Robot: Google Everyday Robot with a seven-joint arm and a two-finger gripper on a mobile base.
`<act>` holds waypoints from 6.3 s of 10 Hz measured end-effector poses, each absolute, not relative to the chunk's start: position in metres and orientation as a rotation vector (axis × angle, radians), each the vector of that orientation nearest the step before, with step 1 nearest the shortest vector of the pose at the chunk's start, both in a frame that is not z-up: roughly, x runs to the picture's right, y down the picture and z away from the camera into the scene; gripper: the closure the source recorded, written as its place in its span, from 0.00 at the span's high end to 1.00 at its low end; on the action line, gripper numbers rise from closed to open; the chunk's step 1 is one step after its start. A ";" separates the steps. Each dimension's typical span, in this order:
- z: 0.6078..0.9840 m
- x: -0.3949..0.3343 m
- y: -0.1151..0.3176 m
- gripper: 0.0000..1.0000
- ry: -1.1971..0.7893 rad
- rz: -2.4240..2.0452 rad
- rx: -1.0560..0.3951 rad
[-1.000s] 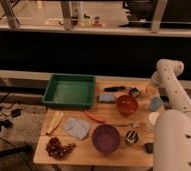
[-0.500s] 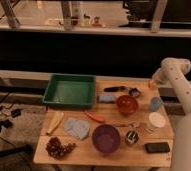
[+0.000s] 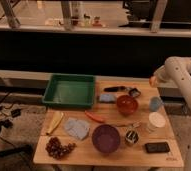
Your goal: Place apple in table surface
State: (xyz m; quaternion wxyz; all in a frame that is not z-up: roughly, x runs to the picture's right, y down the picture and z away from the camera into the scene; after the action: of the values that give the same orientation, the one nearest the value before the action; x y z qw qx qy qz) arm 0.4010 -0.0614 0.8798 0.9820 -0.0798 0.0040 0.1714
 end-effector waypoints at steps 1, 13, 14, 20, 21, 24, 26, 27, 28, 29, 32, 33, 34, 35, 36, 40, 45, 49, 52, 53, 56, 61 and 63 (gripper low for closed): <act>0.869 0.399 -0.067 0.48 0.003 0.344 -0.143; 0.908 0.387 -0.046 0.48 0.007 0.322 -0.214; 0.918 0.387 -0.041 0.48 0.012 0.320 -0.233; 0.974 0.392 -0.014 0.48 0.056 0.303 -0.329; 0.982 0.394 -0.011 0.48 0.064 0.299 -0.343; 0.990 0.400 -0.007 0.48 0.081 0.296 -0.356; 0.991 0.403 -0.007 0.48 0.089 0.295 -0.357; 0.990 0.405 -0.006 0.48 0.093 0.296 -0.355; 0.989 0.406 -0.008 0.48 0.100 0.295 -0.351; 0.988 0.407 -0.008 0.48 0.104 0.295 -0.349; 0.988 0.409 -0.006 0.51 0.116 0.299 -0.354; 0.988 0.409 -0.007 0.51 0.116 0.299 -0.353; 0.988 0.409 -0.007 0.51 0.116 0.299 -0.354; 0.988 0.408 -0.007 0.51 0.116 0.298 -0.353; 0.988 0.408 -0.007 0.51 0.115 0.298 -0.354; 0.989 0.407 -0.007 0.51 0.115 0.297 -0.354; 0.989 0.407 -0.007 0.51 0.115 0.297 -0.354; 0.989 0.407 -0.007 0.51 0.115 0.297 -0.354; 0.989 0.407 -0.006 0.51 0.115 0.297 -0.355; 0.990 0.407 -0.005 0.51 0.115 0.297 -0.357; 0.990 0.407 -0.006 0.32 0.115 0.297 -0.356; 0.990 0.407 -0.006 0.65 0.115 0.297 -0.356; 0.990 0.407 -0.006 0.79 0.115 0.297 -0.356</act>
State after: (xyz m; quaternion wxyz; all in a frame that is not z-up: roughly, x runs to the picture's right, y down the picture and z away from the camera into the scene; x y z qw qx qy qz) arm 0.4071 -0.0057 0.9900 0.9716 -0.1764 0.0568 0.1471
